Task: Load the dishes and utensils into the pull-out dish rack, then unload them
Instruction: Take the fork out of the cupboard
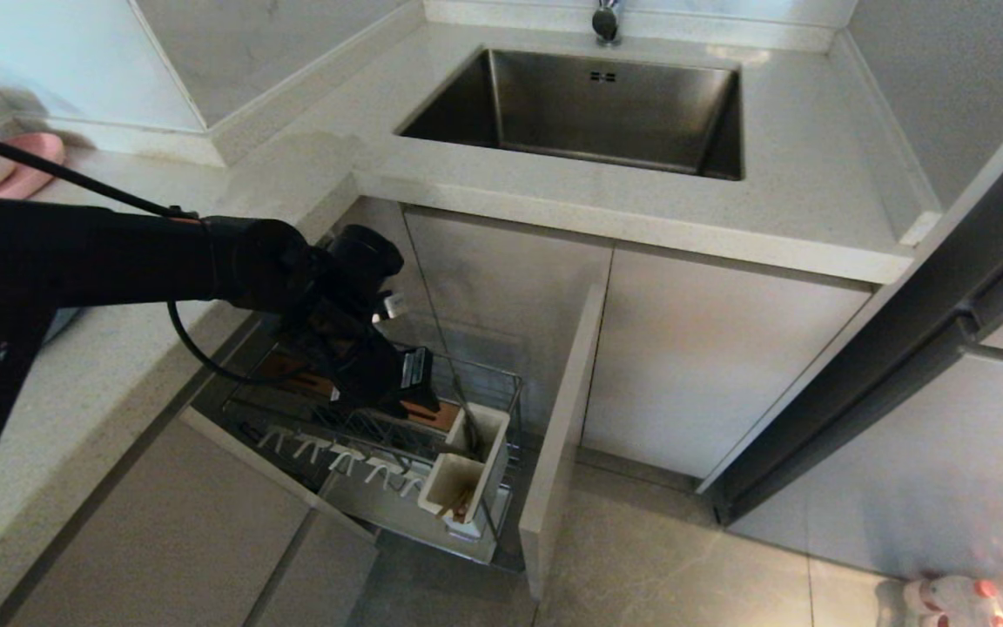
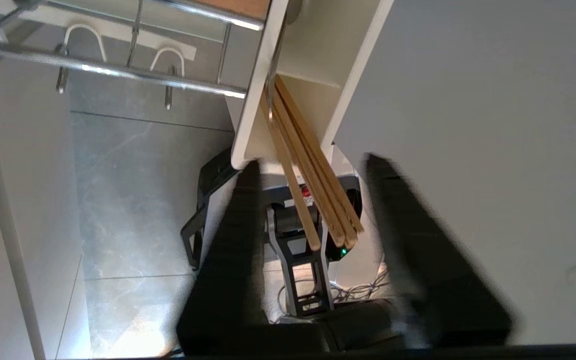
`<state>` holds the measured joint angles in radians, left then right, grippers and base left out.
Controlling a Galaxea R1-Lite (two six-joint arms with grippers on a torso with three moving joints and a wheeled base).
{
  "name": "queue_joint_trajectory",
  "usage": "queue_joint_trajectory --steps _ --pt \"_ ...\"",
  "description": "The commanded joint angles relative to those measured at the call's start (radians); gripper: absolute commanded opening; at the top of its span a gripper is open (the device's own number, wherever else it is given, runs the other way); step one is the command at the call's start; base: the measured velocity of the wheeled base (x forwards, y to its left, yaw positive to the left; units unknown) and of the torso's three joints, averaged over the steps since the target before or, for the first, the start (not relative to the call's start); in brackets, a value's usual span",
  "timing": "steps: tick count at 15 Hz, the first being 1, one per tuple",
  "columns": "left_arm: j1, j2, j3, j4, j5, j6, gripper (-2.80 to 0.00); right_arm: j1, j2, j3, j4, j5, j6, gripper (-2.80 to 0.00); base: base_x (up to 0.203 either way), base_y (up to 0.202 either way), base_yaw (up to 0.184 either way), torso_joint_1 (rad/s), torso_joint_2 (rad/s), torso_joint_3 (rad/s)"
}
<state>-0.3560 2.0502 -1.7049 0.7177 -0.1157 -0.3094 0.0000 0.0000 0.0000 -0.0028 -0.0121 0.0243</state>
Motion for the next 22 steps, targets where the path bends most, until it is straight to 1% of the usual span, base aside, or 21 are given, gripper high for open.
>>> queue_joint_trajectory --steps 1,3,6,10,12,13,16,18,19,20,22 --pt "0.001 0.028 -0.018 0.003 0.0 -0.002 0.0 0.0 0.0 0.0 0.0 0.0 0.0 -2.8 0.0 0.0 0.0 0.0 0.0 0.0" --pt "-0.001 0.067 -0.049 -0.027 0.001 0.002 0.0 0.0 0.0 0.0 0.0 0.0 0.0 -2.8 0.0 0.0 0.0 0.0 0.0 0.0" --pt "-0.012 0.136 -0.105 -0.116 0.054 0.004 0.0 0.0 0.0 0.0 0.0 0.0 0.0 -2.8 0.0 0.0 0.0 0.0 0.0 0.0" --pt "-0.011 0.207 -0.168 -0.139 0.071 0.009 0.0 0.0 0.001 0.0 0.0 0.0 0.0 -2.8 0.0 0.0 0.0 0.0 0.0 0.0" --pt "-0.011 0.236 -0.177 -0.159 0.076 0.002 0.0 0.0 0.0 0.0 0.0 0.0 0.0 -2.8 0.0 0.0 0.0 0.0 0.0 0.0" --pt "-0.011 0.245 -0.175 -0.178 0.076 -0.01 0.0 0.0 0.001 0.0 0.0 0.0 0.0 -2.8 0.0 0.0 0.0 0.0 0.0 0.0" --pt "-0.011 0.25 -0.17 -0.214 0.082 -0.108 0.0 0.0 0.001 0.0 0.0 0.0 0.0 -2.8 0.0 0.0 0.0 0.0 0.0 0.0" --pt "-0.016 0.244 -0.148 -0.259 0.114 -0.163 0.0 0.0 0.0 0.0 0.0 0.0 0.0 -2.8 0.0 0.0 0.0 0.0 0.0 0.0" --pt "-0.019 0.236 -0.127 -0.289 0.144 -0.195 0.0 0.0 0.0 0.0 0.0 0.0 0.0 -2.8 0.0 0.0 0.0 0.0 0.0 0.0" --pt "-0.023 0.226 -0.098 -0.314 0.161 -0.212 0.0 0.0 0.0 0.0 0.0 0.0 0.0 -2.8 0.0 0.0 0.0 0.0 0.0 0.0" --pt "-0.029 0.202 -0.012 -0.375 0.173 -0.232 0.0 0.0 0.001 0.0 0.0 0.0 0.0 -2.8 0.0 0.0 0.0 0.0 0.0 0.0"
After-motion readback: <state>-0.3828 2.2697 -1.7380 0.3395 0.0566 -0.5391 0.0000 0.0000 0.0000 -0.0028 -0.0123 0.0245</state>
